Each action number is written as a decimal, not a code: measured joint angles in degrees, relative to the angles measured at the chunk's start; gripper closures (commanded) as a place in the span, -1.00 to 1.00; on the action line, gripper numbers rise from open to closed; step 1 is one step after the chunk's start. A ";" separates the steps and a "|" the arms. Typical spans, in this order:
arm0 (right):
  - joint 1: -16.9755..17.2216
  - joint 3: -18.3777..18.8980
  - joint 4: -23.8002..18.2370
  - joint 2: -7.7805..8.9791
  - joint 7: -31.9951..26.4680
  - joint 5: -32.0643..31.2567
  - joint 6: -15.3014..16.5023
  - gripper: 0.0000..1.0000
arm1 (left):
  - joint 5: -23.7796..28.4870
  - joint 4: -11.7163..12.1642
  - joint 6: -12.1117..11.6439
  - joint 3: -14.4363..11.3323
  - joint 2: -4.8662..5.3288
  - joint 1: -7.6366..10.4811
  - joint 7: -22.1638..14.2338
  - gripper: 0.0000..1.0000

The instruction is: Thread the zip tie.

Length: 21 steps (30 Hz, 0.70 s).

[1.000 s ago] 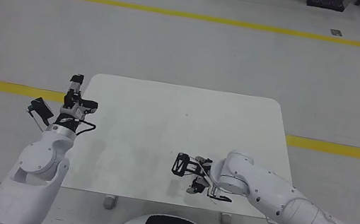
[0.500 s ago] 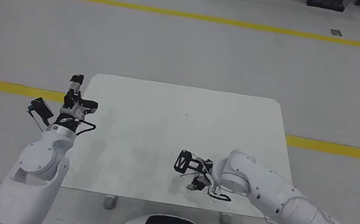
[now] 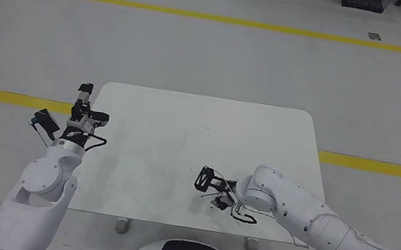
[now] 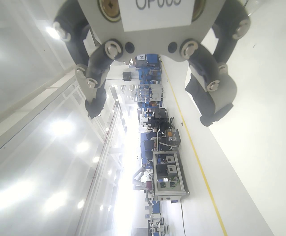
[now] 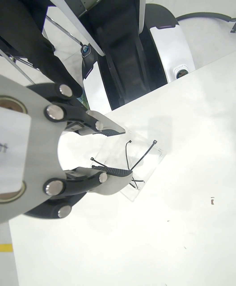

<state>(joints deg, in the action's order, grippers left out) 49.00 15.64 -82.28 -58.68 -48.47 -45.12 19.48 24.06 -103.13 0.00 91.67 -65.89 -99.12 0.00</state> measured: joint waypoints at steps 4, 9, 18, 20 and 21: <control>-0.73 -1.31 1.59 -0.55 1.01 0.82 0.00 0.34 | 0.00 0.00 0.00 0.00 0.00 0.00 0.00 -1.00; -1.93 -3.16 3.31 -1.25 2.21 0.91 0.00 0.42 | 0.00 0.00 0.00 0.00 0.00 0.00 0.00 -1.00; -3.45 -5.93 5.61 -2.73 3.92 -2.10 0.00 0.46 | 0.00 0.00 0.00 0.00 0.00 0.00 0.00 -1.00; -3.34 -5.91 5.89 -3.07 4.02 -3.05 0.00 0.46 | 0.00 0.00 0.00 0.00 0.00 0.00 0.00 -1.00; -3.27 -5.90 6.11 -3.30 4.13 -3.67 0.00 0.46 | 0.00 0.00 0.00 0.00 0.00 0.00 0.00 -1.00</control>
<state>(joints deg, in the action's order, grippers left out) 45.73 9.74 -76.16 -61.98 -44.34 -48.79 19.48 24.06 -103.13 0.00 91.67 -65.89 -99.12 0.00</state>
